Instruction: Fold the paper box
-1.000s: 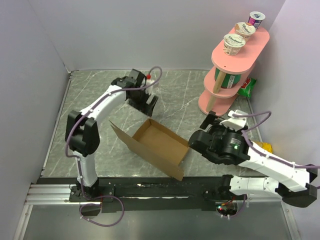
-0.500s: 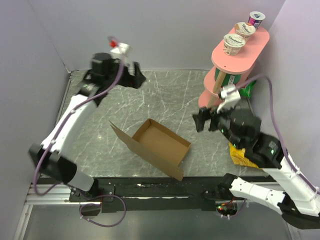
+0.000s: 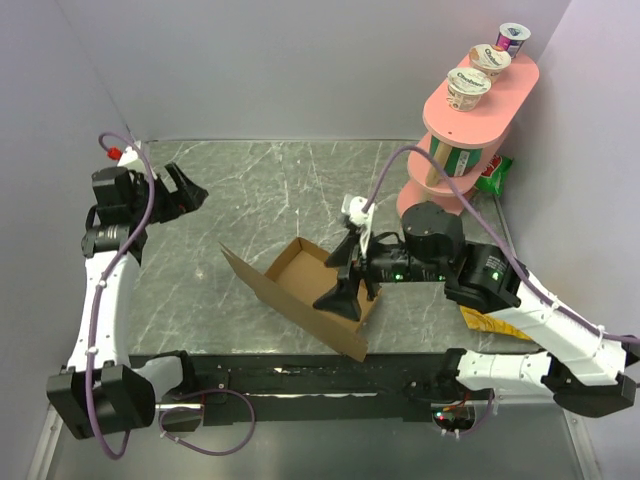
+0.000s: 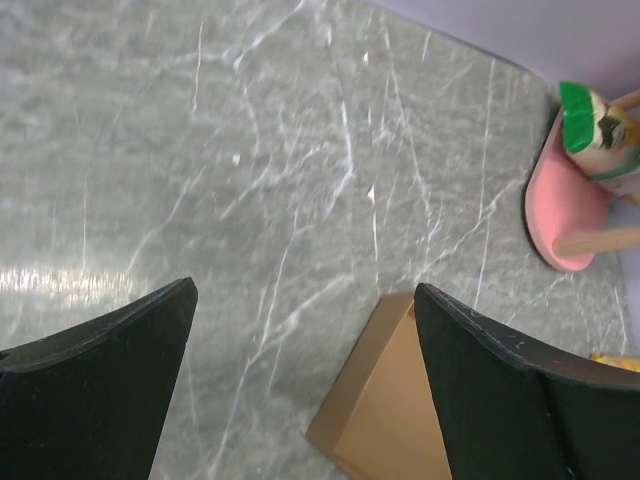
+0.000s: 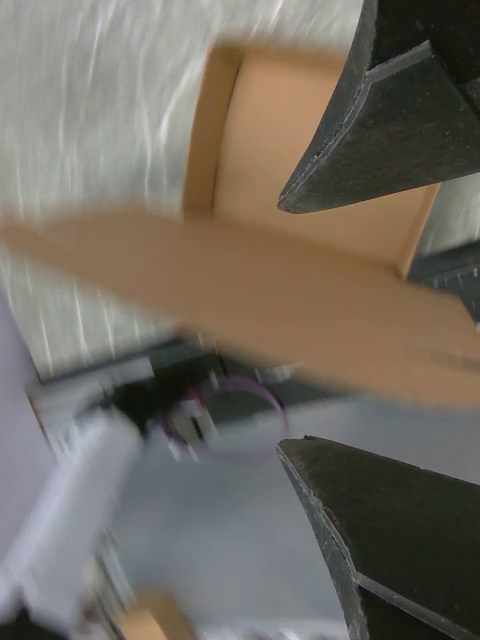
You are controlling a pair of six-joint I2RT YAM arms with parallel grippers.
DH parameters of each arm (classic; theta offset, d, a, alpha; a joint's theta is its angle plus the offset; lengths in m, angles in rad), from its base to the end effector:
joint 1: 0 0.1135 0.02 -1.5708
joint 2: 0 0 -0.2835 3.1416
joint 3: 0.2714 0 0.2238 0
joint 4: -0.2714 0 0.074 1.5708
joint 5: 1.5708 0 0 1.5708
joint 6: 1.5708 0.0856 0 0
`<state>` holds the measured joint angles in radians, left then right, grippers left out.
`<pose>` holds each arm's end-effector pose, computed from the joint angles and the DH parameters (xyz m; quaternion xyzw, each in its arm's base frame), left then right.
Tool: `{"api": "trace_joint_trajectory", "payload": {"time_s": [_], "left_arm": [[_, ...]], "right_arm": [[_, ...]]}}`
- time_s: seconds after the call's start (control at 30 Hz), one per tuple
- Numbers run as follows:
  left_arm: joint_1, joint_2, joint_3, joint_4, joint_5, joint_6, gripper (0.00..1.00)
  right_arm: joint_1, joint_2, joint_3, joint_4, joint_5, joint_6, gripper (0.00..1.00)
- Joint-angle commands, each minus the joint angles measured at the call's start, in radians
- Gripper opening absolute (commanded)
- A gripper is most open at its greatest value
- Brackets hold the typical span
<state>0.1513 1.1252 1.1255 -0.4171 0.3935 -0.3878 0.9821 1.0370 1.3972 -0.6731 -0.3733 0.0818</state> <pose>0.2554 0.0057 0.3674 -0.1161 0.8207 -0.2258 0.5119 0.0865 0.1858 0.4424 -0.4440 0.6679 0.4225 0.4221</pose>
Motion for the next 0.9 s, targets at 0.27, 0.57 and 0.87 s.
{"api": "trace_joint_trajectory", "payload": {"time_s": [0.27,0.57,0.87], "left_arm": [[0.056,-0.102,-0.110,0.043,0.039,-0.003,0.96],[0.054,-0.123,-0.138,0.052,0.008,0.033,0.96],[-0.033,-0.104,-0.138,0.041,-0.058,0.082,0.96]], "right_arm": [[0.124,0.179,0.062,-0.051,0.141,0.013,0.99],[0.040,0.250,0.022,-0.030,0.170,0.045,0.70],[-0.218,0.149,-0.304,0.188,-0.058,0.096,0.50]]}}
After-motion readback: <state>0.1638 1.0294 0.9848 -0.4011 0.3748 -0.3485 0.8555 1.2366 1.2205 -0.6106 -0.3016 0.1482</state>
